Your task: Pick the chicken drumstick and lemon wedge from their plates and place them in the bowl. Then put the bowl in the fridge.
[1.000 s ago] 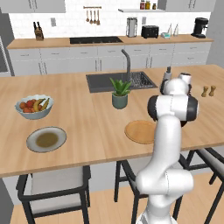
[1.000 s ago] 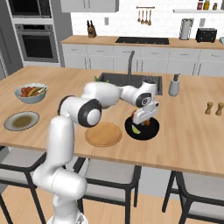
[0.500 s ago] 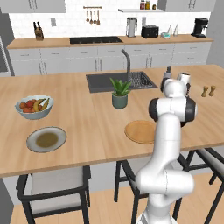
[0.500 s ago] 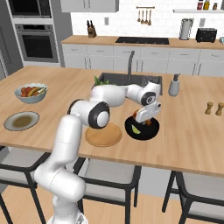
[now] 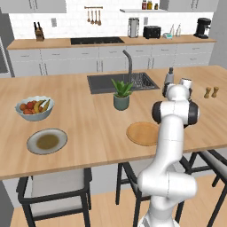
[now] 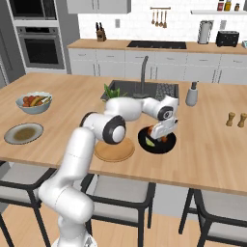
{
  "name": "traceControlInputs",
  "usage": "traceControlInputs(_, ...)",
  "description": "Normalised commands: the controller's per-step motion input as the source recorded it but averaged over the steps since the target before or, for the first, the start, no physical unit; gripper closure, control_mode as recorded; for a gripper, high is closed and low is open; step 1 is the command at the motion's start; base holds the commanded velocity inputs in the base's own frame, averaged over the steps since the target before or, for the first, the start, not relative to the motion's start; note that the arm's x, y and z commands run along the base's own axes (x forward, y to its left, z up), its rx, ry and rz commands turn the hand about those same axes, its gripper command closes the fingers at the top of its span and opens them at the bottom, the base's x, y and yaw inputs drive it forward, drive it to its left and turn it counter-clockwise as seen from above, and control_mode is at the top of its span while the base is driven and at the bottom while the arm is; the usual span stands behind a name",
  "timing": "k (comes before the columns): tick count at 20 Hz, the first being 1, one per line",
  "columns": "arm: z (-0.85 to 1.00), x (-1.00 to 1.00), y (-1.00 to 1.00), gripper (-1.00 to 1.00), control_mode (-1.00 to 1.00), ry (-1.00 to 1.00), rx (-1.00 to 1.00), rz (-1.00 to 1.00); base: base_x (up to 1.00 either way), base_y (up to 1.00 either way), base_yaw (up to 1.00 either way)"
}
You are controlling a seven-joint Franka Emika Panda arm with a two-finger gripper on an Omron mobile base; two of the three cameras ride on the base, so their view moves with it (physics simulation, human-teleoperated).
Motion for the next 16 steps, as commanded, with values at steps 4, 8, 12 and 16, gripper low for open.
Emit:
traceControlInputs(4,-0.32,0.02,0.00,1.00,-1.00,0.00,0.00,0.00,0.00,0.00,0.00)
traceControlInputs(8,-0.04,0.05,0.00,1.00,-1.00,0.00,0.00,0.00,0.00,0.00,0.00)
traceControlInputs(12,0.00,-0.10,0.16,-1.00,-1.00,-0.01,0.00,0.00,0.00,0.00,0.00)
traceControlInputs(16,0.00,-0.24,0.17,-1.00,-1.00,-0.03,0.00,0.00,0.00,0.00,0.00)
